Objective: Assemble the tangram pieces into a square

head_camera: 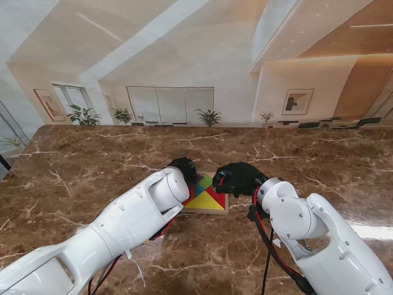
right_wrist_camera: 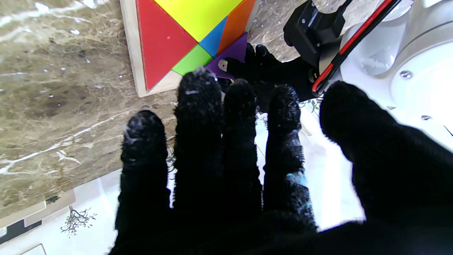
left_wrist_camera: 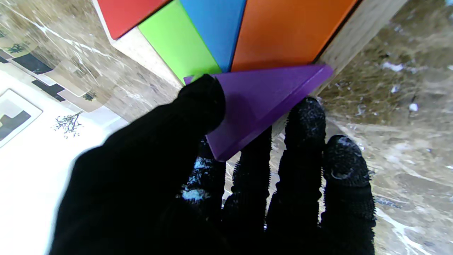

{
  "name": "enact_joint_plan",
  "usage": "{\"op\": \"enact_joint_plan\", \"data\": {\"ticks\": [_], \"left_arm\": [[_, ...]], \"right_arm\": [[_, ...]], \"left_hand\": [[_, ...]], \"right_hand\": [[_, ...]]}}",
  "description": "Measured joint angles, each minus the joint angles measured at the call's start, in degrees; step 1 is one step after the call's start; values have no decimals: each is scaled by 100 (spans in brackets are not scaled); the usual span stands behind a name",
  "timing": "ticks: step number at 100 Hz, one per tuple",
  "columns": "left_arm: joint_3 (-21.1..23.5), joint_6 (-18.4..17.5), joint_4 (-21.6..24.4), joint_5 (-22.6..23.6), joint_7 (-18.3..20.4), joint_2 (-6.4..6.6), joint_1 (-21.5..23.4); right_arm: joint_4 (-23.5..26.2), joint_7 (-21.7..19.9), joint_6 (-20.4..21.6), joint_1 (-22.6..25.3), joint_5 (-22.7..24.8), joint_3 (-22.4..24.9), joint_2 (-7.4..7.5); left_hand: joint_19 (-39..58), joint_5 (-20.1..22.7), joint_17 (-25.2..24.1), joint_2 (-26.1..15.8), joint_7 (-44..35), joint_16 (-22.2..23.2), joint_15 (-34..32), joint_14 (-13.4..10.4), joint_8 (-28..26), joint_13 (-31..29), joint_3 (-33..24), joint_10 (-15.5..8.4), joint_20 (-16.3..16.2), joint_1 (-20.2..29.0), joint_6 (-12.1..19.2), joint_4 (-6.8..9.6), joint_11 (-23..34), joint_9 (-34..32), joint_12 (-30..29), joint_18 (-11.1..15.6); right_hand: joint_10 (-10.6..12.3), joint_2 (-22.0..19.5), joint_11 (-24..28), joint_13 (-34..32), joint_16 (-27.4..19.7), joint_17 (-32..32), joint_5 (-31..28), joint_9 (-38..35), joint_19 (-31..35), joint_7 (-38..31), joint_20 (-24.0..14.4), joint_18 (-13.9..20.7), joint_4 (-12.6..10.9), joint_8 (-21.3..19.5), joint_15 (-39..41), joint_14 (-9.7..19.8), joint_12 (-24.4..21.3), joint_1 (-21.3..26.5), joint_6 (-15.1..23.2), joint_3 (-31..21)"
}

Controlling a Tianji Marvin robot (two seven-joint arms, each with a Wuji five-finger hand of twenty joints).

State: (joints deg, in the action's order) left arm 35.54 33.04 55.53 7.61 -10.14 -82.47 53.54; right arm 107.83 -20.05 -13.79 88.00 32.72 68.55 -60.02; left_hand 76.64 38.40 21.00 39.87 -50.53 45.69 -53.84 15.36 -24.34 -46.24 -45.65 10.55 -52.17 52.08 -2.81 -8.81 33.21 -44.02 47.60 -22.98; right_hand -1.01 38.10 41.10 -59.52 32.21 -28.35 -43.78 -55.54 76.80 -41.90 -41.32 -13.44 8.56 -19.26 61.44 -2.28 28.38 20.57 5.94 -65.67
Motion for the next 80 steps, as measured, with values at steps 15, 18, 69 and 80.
{"op": "enact_joint_plan", "data": {"ticks": [15, 18, 69, 80], "left_arm": [[-21, -9, -21, 46, -16, 0, -18], [-24, -26, -30, 52, -20, 0, -22], [6, -288, -96, 100, -86, 23, -40], [6, -288, -79, 152, -72, 47, -51]], "right_arm": [[0, -2, 0, 0, 0, 1, 2], [0, -7, 0, 0, 0, 1, 3], [1, -91, -9, -12, -17, -5, 15], [1, -91, -9, -13, -21, -5, 16]], "left_hand": [[0, -79, -43, -2, 19, -65, 32, 0, 0, 78, 0, 90, 0, 0, -23, 0, -12, 222, -214, 3], [-1, -79, -56, -2, 20, -79, 50, 0, 0, 81, 0, 113, 0, 0, -25, 0, -21, 228, -296, 4], [-57, -79, -85, -131, 143, -146, 124, 0, 1, 83, -17, 248, 2, -121, -55, 0, -156, 289, -574, 12], [-57, -79, -85, -132, 144, -146, 124, 0, 1, 83, -17, 249, 2, -121, -55, 0, -149, 286, -573, 16]], "right_hand": [[0, 0, 0, 0, 0, 0, 0, 0, 0, 0, 0, 0, 0, 0, 0, 0, 0, 0, 0, 0], [-1, 0, 0, 0, -1, 0, 0, 0, 0, 0, 0, 0, 0, 0, 0, 0, 0, 0, 0, 0], [-1, 0, 0, 0, -7, 0, 0, 0, 0, 0, 0, 0, 0, 0, 0, 0, 0, 0, -2, 0], [-1, 0, 0, 0, -7, 0, 0, 0, 0, 0, 0, 0, 0, 0, 0, 0, 0, 0, -3, 0]]}}
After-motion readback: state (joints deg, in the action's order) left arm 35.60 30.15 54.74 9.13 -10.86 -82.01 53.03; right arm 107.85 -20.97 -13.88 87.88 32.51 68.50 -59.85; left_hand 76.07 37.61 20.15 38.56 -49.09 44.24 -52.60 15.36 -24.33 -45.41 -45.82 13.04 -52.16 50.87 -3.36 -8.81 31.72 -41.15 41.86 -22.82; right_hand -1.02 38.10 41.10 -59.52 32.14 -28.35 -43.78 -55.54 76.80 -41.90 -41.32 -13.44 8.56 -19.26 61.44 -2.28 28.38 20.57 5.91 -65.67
